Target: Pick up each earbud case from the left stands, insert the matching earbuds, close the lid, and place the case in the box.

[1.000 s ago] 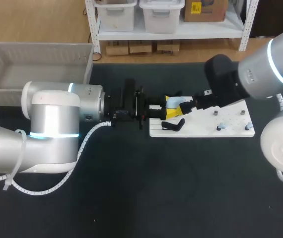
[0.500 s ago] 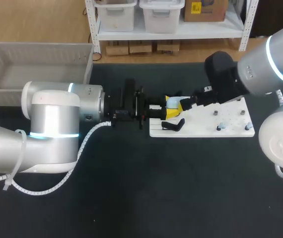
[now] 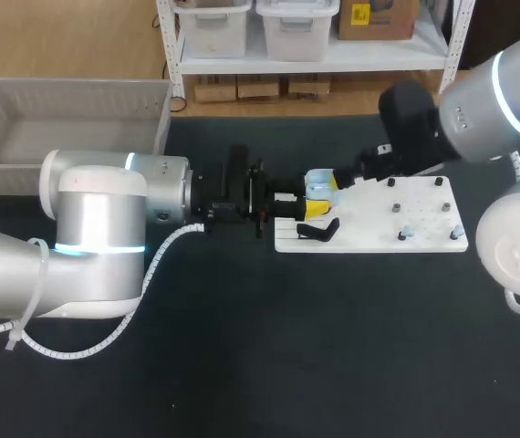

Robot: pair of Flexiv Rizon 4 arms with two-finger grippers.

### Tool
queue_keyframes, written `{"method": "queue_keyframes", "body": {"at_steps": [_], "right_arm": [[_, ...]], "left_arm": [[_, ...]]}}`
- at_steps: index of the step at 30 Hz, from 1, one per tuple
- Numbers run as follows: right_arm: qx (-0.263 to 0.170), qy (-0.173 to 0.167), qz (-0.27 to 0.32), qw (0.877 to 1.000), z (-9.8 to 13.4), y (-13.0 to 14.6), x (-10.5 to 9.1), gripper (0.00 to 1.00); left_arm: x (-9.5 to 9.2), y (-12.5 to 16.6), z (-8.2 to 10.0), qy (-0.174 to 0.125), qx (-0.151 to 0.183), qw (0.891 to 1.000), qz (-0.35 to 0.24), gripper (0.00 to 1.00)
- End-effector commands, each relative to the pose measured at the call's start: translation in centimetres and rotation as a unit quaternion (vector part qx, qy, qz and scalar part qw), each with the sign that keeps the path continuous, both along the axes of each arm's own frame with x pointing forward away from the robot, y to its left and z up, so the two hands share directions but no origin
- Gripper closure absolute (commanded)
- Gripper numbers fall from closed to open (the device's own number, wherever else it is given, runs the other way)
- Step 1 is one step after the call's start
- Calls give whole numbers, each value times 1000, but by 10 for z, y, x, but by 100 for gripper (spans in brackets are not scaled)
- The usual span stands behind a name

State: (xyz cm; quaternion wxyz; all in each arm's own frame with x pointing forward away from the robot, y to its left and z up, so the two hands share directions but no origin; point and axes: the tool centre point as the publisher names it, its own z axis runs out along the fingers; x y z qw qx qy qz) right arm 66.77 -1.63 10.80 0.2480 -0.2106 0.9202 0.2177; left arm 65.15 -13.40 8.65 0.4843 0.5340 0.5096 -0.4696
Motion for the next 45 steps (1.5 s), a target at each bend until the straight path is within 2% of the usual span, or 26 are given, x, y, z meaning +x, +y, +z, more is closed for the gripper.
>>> {"method": "queue_keyframes", "body": {"at_steps": [1, 6, 11, 16, 19, 26, 32, 39, 45], "right_arm": [[-3, -5, -4, 1000, 5, 2, 2, 0], [0, -15, -4, 1000, 13, -2, -2, 0], [-5, -34, -8, 999, 29, -17, -8, 0], [-60, -56, -14, 997, 42, -38, -12, 0], [-97, -53, -21, 994, 43, -52, -15, 0], [-149, -12, -35, 988, 28, -79, -22, 0], [-176, 19, -53, 983, 11, -99, -26, 0], [-211, 55, -69, 974, -12, -121, -41, 0], [-216, 69, -82, 970, -25, -138, -51, 0]], "left_arm": [[-1, 0, -1, -1, -1, 1000, 2, 100], [-1, 0, -1, -1, -1, 1000, 2, 100], [-1, 0, -1, -1, -1, 1000, 2, 100], [-1, 0, -1, -1, -1, 1000, 2, 100], [-1, 0, -1, -1, -1, 1000, 2, 100], [-1, 0, -1, -1, -1, 1000, 2, 100], [-1, 0, -1, -1, -1, 1000, 2, 100], [-1, 0, -1, -1, -1, 1000, 2, 100], [-1, 0, -1, -1, -1, 1000, 2, 100]]}}
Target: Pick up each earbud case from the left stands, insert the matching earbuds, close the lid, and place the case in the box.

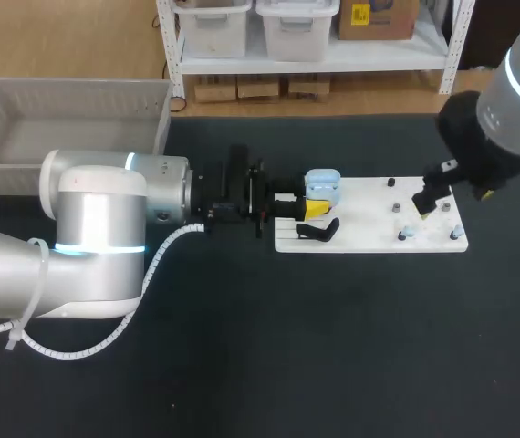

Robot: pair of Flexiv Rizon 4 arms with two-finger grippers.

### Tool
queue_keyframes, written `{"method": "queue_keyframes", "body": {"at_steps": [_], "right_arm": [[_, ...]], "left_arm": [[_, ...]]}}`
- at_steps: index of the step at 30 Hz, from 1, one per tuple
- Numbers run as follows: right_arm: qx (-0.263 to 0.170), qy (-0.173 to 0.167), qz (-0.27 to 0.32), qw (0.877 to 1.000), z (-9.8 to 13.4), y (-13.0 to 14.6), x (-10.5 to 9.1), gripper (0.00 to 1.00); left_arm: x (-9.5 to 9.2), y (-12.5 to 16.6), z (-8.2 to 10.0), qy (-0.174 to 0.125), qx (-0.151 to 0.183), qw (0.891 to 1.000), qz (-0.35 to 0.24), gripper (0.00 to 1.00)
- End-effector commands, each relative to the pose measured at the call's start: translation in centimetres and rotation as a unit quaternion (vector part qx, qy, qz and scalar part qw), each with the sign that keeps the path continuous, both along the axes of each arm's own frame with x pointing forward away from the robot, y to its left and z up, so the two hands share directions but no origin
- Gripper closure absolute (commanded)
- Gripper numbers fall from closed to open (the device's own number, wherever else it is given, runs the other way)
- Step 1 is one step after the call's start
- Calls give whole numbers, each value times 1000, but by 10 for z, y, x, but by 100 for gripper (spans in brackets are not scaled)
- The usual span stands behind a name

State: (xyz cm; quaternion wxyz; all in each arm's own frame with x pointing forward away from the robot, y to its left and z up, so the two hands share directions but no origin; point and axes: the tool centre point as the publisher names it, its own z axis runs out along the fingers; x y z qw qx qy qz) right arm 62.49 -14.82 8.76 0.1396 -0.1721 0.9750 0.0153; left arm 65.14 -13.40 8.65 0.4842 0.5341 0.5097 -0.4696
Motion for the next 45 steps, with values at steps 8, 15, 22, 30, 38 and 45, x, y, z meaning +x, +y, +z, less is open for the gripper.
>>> {"method": "queue_keyframes", "body": {"at_steps": [8, 15, 22, 30, 38, 45], "right_arm": [[-9, -4, -18, 1000, -16, -16, -20, 0], [-26, -3, -28, 999, -30, -23, -22, 0], [-34, -10, -36, 999, -31, -23, -22, 0], [-34, -10, -36, 999, -31, -23, -22, 0], [-34, -10, -36, 999, -31, -23, -22, 0], [-42, -13, -43, 998, -35, -25, -16, 0]], "left_arm": [[-1, 0, -1, -1, -1, 1000, 2, 100], [-1, 0, -1, -1, -1, 1000, 2, 100], [-1, 0, -1, -1, -1, 1000, 2, 100], [-1, 0, -1, -1, -1, 1000, 2, 100], [-1, 0, -1, -1, -1, 1000, 2, 100], [-1, 0, -1, -1, -1, 1000, 2, 100]]}}
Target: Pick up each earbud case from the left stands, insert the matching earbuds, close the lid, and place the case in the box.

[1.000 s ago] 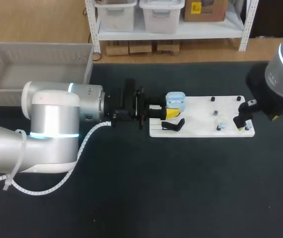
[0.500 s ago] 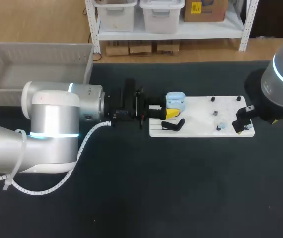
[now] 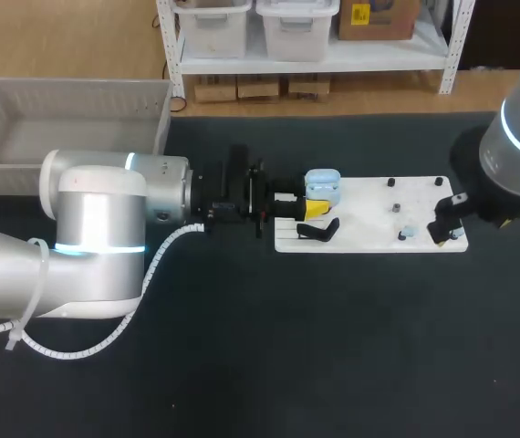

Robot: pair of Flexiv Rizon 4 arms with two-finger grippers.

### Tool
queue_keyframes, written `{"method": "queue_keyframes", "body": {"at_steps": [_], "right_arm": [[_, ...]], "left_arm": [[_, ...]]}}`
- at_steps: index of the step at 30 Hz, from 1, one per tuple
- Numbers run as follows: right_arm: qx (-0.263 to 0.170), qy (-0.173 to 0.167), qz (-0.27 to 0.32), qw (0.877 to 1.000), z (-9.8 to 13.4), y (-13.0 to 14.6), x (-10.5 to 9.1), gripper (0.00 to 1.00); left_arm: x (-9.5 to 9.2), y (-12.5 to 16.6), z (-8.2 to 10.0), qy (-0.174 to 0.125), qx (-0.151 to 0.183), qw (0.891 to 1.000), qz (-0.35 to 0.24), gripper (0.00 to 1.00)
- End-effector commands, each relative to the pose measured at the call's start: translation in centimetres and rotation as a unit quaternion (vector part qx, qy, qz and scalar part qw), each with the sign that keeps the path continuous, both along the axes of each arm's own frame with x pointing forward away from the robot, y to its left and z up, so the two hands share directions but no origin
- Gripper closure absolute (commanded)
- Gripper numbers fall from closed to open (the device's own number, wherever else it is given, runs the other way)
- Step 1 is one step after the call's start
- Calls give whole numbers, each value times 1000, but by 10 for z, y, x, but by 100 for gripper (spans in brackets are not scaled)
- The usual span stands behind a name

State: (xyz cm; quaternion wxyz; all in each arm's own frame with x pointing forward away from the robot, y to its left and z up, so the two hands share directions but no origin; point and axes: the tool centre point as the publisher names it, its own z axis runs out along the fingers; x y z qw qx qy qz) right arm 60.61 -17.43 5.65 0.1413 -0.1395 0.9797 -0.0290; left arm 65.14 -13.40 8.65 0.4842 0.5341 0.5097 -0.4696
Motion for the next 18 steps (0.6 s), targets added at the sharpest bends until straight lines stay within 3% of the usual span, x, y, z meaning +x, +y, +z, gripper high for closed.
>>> {"method": "queue_keyframes", "body": {"at_steps": [1, 12, 17, 18], "right_arm": [[-6, -7, -6, 1000, -4, 1, 4, 0], [-31, -20, -7, 999, -12, 2, 13, 0], [-37, -16, -9, 999, -17, 0, 16, 20], [-37, -15, -9, 999, -18, 0, 16, 32]], "left_arm": [[-1, 0, -1, -1, -1, 1000, 2, 100], [-1, 0, -1, -1, -1, 1000, 2, 100], [-1, 0, -1, -1, -1, 1000, 2, 100], [-1, 0, -1, -1, -1, 1000, 2, 100]]}}
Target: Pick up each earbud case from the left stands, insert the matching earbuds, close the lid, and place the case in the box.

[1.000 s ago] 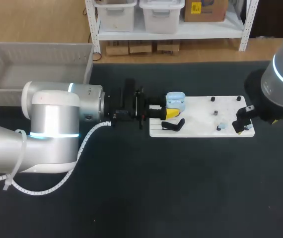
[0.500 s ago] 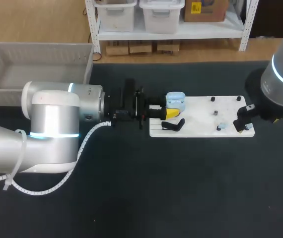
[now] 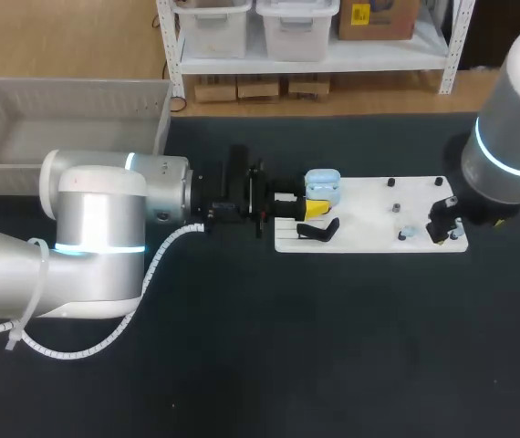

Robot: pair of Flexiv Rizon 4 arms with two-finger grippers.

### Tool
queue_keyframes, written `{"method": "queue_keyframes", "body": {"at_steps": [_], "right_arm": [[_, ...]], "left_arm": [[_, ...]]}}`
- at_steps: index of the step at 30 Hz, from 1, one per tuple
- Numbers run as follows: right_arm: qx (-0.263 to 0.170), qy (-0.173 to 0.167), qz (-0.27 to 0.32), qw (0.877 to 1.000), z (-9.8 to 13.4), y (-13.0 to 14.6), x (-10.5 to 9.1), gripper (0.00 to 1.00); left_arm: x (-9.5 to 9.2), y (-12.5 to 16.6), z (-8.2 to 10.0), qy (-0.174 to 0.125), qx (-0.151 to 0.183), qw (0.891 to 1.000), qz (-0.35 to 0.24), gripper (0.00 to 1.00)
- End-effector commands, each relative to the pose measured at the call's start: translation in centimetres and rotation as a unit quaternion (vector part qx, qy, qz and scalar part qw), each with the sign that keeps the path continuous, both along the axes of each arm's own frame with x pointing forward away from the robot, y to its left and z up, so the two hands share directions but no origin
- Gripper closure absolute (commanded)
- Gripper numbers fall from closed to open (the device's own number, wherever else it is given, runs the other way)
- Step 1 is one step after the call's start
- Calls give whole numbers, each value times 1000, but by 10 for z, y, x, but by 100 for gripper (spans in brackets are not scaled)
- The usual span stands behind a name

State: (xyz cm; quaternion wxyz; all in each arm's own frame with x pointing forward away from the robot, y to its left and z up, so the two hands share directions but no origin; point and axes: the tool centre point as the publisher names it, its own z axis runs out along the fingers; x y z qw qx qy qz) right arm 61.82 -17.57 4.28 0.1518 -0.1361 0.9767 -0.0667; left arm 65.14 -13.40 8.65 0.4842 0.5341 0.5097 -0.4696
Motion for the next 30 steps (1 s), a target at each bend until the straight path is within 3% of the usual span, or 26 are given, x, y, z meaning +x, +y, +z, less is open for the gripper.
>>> {"method": "queue_keyframes", "body": {"at_steps": [1, 2, 6, 16, 30], "right_arm": [[-3, 1, -1, 1000, -5, 2, 3, 40], [-4, 2, -1, 1000, -5, 2, 3, 50], [-6, 4, 1, 1000, -8, 3, 4, 54], [-16, 7, 1, 1000, -17, 0, 6, 51], [-21, 6, 8, 1000, -25, -1, 10, 56]], "left_arm": [[-1, 0, -1, -1, -1, 1000, 2, 100], [-1, 0, -1, -1, -1, 1000, 2, 100], [-1, 0, -1, -1, -1, 1000, 2, 100], [-1, 0, -1, -1, -1, 1000, 2, 100], [-1, 0, -1, -1, -1, 1000, 2, 100]]}}
